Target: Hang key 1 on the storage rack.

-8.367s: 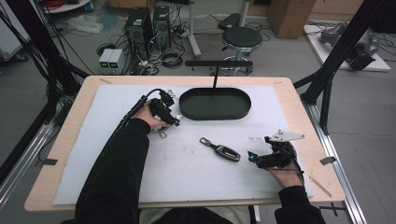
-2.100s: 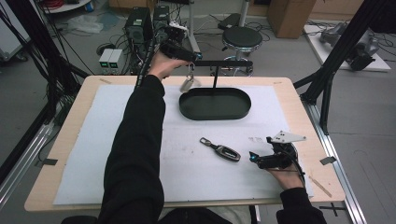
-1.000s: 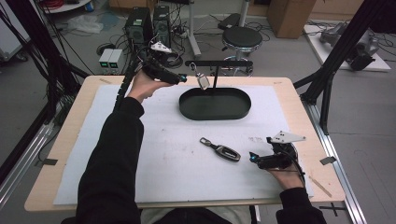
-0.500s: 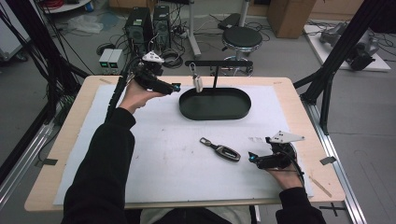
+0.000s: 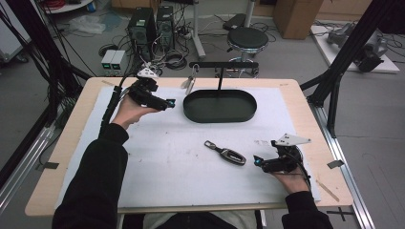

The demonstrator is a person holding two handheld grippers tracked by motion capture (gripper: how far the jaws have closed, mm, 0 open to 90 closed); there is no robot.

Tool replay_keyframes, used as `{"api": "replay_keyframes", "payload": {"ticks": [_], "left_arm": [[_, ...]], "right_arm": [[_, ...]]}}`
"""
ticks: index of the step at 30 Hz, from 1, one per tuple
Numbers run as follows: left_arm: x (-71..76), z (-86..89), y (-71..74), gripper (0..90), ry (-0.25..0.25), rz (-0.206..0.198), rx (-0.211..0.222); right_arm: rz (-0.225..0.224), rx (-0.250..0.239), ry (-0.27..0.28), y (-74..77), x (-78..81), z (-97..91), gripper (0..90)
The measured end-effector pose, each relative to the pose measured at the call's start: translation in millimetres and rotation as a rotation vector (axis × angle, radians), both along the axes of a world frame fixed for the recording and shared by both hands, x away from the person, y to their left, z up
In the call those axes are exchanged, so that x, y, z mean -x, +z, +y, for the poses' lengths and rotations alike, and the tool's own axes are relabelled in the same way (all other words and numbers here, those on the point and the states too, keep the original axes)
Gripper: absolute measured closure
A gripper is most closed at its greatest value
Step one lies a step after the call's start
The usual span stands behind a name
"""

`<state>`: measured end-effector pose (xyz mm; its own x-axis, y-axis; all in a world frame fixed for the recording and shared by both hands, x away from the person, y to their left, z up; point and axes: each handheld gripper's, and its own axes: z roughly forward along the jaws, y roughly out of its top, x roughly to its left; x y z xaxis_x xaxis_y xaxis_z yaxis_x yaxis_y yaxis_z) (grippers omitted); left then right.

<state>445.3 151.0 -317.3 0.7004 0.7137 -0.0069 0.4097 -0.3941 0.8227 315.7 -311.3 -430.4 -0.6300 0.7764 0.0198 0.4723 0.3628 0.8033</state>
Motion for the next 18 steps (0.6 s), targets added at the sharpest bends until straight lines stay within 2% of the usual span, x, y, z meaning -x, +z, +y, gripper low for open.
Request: {"api": "replay_keyframes", "payload": {"ticks": [9,18], "left_arm": [[13.7,12.7,-7.7,6.6,-0.016,0.011,-0.013],[24.0,25.0,-16.9,6.6,-0.006,0.016,-0.021]], "right_arm": [[0.006,0.003,0.001,-0.5,-0.2,0.3,3.2],[0.011,0.005,-0.002,-1.1,0.0,0.7,3.2]]}}
